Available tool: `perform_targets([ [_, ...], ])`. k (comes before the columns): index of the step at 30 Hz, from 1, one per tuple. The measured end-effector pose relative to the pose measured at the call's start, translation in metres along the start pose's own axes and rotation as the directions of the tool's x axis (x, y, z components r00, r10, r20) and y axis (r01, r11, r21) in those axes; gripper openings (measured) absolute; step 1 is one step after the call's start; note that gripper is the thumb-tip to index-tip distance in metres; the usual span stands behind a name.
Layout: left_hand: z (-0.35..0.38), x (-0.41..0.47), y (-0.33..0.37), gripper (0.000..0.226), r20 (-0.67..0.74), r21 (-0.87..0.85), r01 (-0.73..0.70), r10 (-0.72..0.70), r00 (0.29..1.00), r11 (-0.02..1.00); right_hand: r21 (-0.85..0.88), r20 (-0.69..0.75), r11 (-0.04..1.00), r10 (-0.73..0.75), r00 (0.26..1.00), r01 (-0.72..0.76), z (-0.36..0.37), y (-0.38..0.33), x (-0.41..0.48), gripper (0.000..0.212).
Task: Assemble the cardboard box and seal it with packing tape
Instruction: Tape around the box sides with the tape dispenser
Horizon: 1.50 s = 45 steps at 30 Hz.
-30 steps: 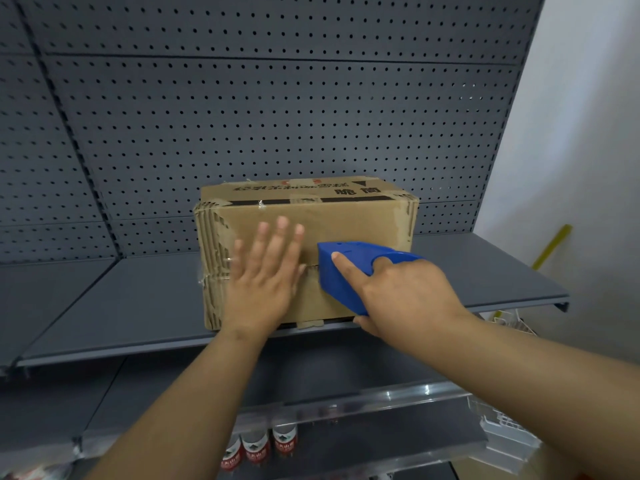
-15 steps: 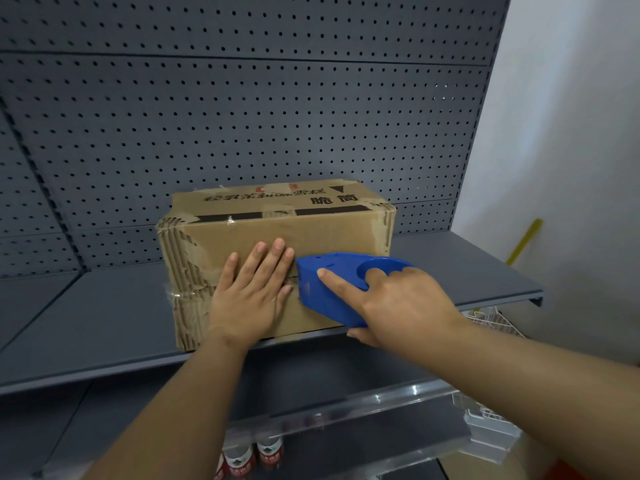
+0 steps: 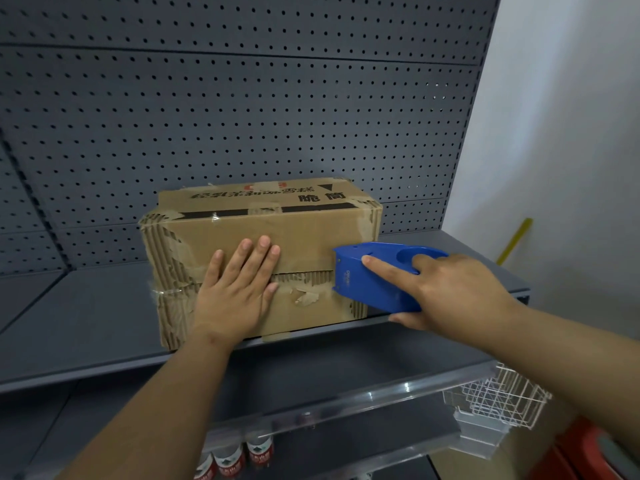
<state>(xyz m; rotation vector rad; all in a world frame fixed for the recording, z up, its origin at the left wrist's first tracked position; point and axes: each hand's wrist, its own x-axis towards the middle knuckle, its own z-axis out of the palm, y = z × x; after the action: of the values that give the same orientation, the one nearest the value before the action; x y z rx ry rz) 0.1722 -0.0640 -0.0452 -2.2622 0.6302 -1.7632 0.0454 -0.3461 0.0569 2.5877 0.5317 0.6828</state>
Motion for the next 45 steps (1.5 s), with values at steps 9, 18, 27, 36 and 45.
perform_targets([
  [9,-0.003,0.002,-0.001,0.058,0.038,0.012,-0.002,0.001,0.999,1.000,0.004,0.049,0.997,0.081,0.996,-0.081,0.002,0.042,-0.030,0.099],
  [18,-0.002,0.002,-0.001,0.060,0.044,0.005,-0.009,0.009,0.999,1.000,0.040,0.050,0.997,0.068,0.996,-0.070,0.010,0.057,-0.038,0.099],
  [27,-0.005,-0.012,-0.011,0.060,0.069,-0.012,-0.011,0.011,0.998,1.000,0.008,-0.025,0.998,0.063,0.998,-0.063,0.025,0.065,-0.035,0.095],
  [36,-0.005,-0.017,-0.010,0.058,0.066,-0.007,0.004,-0.003,0.998,1.000,0.046,0.100,0.990,0.128,0.987,-0.133,0.020,0.060,-0.026,0.092],
  [45,-0.009,-0.017,-0.009,0.059,0.075,0.017,-0.002,0.001,0.997,1.000,-0.030,0.039,0.999,0.039,0.998,-0.038,0.032,0.062,-0.016,0.094],
])
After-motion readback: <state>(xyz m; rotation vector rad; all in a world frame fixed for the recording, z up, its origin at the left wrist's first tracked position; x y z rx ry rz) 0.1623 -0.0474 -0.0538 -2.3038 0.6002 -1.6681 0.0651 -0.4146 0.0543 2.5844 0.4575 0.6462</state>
